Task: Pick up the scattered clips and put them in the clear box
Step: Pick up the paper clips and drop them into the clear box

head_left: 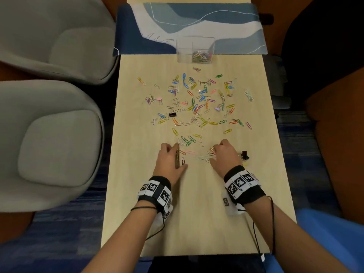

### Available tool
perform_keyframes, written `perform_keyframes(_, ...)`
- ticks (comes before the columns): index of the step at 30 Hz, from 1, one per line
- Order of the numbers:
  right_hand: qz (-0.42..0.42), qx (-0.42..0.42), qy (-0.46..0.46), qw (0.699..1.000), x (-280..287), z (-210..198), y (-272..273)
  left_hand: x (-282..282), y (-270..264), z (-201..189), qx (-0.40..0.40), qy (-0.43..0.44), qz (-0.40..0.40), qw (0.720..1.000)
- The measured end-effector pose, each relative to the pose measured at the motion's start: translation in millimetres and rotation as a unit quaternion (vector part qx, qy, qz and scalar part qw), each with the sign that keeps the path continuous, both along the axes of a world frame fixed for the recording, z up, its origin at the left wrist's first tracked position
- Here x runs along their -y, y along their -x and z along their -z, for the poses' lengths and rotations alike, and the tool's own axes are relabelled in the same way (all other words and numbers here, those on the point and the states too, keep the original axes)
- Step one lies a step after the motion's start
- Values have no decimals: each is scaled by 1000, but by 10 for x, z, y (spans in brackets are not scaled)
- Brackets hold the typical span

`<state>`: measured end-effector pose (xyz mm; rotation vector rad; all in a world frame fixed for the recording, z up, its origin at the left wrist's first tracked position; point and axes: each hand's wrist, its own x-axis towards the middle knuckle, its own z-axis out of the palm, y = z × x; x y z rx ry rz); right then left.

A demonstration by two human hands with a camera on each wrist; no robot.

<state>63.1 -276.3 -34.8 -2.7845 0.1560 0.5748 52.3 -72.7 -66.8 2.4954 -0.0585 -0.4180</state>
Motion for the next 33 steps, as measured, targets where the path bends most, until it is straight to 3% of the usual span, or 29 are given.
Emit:
perform_keyframes(5,-1,17,-17,1000,-117,45,49,121,-130,30,32,60,-36,997)
perform_keyframes(11,-43,55,4,998,-289,112,-151,196,-454,-32,67,-11,21,997)
perform_keyframes(14,-75,58,16,995,-329,123,-168,171,-549,-29,85,-4,21,996)
perform_keyframes(17,-105,37,19,994,-314,120,-210,142,-613,-2,85,18,3,996)
perform_keyframes(24,-160,-22,45,986,-310,-85,-537,128,-809,-105,41,-41,8,998)
perform_keyframes(27,-116,-27,9,993,-180,-114,-719,80,-911,-111,6,14,-25,1000)
perform_keyframes(29,-40,-18,-75,996,-20,-161,-840,47,-1007,-175,2,89,-61,994)
perform_keyframes(31,53,-8,-180,982,155,-258,-964,33,-1146,-315,9,151,-97,984)
perform_keyframes(33,135,5,-285,949,316,-413,-1112,35,-1338,-481,31,202,-124,971)
